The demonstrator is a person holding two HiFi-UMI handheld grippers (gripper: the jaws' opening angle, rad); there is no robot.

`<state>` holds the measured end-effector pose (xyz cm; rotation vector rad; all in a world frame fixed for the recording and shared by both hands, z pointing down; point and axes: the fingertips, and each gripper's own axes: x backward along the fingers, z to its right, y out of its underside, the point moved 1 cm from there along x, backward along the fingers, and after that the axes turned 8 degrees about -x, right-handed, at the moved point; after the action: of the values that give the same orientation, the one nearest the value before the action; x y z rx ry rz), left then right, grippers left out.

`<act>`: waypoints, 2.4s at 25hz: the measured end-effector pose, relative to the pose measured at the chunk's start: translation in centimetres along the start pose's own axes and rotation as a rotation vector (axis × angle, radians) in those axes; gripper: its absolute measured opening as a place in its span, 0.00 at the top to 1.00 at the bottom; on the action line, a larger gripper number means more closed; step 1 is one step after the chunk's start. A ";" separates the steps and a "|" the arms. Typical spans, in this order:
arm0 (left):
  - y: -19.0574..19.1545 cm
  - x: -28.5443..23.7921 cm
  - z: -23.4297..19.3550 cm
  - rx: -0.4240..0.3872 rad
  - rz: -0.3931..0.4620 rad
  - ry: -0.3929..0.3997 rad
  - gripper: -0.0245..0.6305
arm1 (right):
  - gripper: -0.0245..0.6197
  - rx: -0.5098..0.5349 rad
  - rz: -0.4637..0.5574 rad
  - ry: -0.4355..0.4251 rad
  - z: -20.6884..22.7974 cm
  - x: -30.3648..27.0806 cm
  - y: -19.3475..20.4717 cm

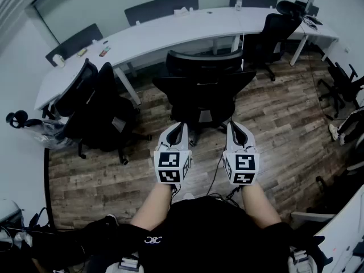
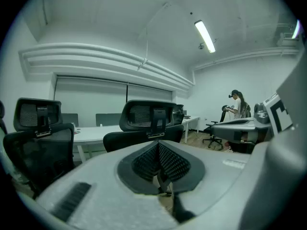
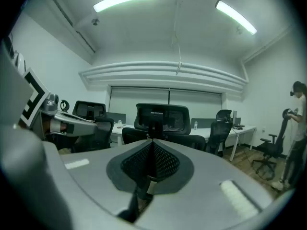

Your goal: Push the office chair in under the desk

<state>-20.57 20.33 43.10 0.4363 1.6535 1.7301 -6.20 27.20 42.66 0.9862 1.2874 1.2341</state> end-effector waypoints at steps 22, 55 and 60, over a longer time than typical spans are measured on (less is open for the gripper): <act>1.2 -1.3 -5.4 -0.108 -0.002 0.119 0.90 | 0.92 -0.022 -0.007 0.091 -3.5 -2.9 0.6; 2.0 -23.2 -15.9 -0.696 -0.263 0.207 0.60 | 0.58 0.419 -0.301 -0.197 14.9 -23.6 -0.7; 4.1 -24.6 -16.9 -0.796 -0.422 0.282 0.60 | 0.47 0.585 -0.435 -0.238 17.9 -26.0 0.7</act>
<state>-15.54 -8.52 50.25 -0.5096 0.9847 1.9795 14.32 3.93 48.42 1.1350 1.5983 0.3942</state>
